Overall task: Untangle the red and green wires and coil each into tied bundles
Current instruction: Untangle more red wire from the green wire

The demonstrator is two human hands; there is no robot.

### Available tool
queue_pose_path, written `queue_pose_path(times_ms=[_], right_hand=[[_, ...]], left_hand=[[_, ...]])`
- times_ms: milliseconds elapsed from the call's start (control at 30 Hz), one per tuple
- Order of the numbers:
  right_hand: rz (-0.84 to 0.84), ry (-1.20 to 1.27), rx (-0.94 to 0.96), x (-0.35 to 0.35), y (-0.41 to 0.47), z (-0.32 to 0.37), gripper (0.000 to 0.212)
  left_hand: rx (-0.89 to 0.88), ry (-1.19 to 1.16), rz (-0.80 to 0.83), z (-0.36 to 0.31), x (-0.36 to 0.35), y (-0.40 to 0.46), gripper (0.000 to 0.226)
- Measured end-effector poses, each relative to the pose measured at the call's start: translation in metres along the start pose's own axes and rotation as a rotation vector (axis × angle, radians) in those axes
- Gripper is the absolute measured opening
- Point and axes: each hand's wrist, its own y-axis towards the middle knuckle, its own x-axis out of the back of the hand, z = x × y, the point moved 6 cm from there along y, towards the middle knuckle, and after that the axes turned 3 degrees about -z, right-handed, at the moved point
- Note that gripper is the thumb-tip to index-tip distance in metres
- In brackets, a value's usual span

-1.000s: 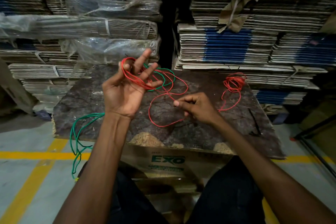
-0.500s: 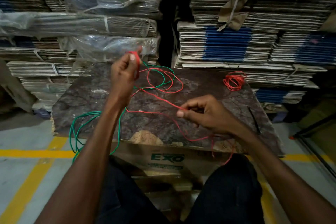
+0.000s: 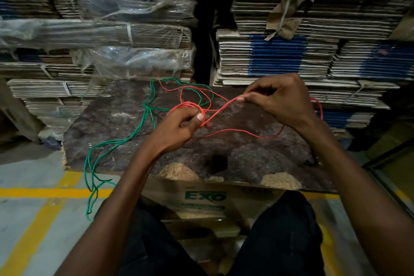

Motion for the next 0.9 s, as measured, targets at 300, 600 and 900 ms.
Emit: queue_pose_path(times_ms=[300,600,900], right_hand=[[0.004,0.028,-0.001,-0.024,0.020,-0.016,0.028],[0.161,0.094,-0.136,-0.058,0.002,-0.063,0.027],[0.340,0.096,-0.125,-0.090,-0.051,-0.077,0.036]], left_hand=[[0.119,-1.013,0.194,-0.027,-0.015,-0.025,0.032],[-0.006,-1.645,0.170,-0.029,0.011,-0.023,0.012],[-0.109,-1.552,-0.198,-0.012,0.078,0.012,0.004]])
